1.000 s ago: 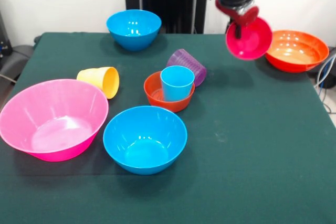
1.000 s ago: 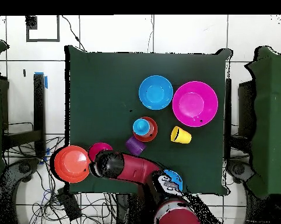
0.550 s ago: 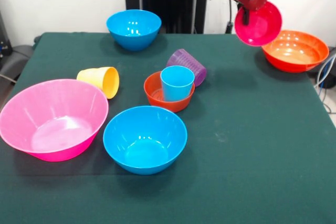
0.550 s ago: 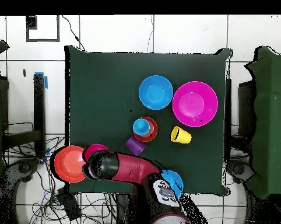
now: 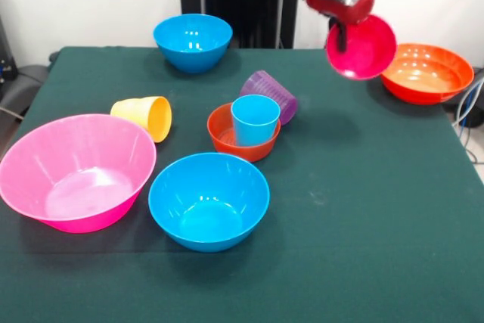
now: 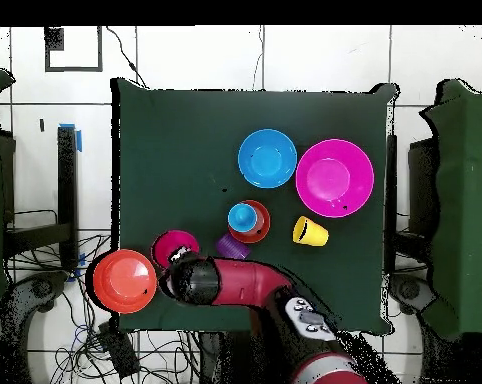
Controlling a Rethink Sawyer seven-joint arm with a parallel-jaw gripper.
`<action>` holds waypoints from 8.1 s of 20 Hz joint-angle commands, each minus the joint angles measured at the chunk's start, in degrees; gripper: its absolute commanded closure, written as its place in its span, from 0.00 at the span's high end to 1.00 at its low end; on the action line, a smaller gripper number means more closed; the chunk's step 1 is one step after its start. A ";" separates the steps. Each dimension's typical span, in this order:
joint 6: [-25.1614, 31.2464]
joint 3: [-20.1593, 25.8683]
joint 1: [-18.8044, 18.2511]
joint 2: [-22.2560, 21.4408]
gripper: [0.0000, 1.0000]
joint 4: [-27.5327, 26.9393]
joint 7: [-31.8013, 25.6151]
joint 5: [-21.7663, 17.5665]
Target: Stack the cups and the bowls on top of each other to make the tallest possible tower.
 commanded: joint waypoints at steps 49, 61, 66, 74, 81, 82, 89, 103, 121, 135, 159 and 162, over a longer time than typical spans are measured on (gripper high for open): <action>-57.56 -26.05 -10.43 0.52 0.00 9.33 -5.29 -40.13; -77.70 -32.07 -5.48 21.50 0.00 1.43 -8.85 -32.88; -80.13 -33.26 -2.75 24.96 0.00 -1.55 -8.06 -30.94; -84.60 -33.67 2.65 28.84 0.00 -4.77 -6.18 -25.86; -83.20 -33.36 5.66 29.19 0.00 -7.51 -3.25 -24.70; -83.14 -33.38 5.89 29.28 0.00 -7.75 -2.89 -24.63; -81.78 -33.78 6.95 28.97 0.00 -8.66 -1.10 -24.41; -65.12 -28.15 3.78 24.54 0.00 -11.56 8.69 -35.35; -53.00 -15.65 -6.36 20.18 0.00 -10.91 8.77 -39.77; -54.51 -16.68 -2.95 18.76 0.00 -12.18 6.89 -35.32; -40.11 -8.97 -8.65 11.33 0.00 -5.84 9.60 -38.21; -39.35 -7.75 -9.96 10.23 0.00 -2.84 9.41 -38.82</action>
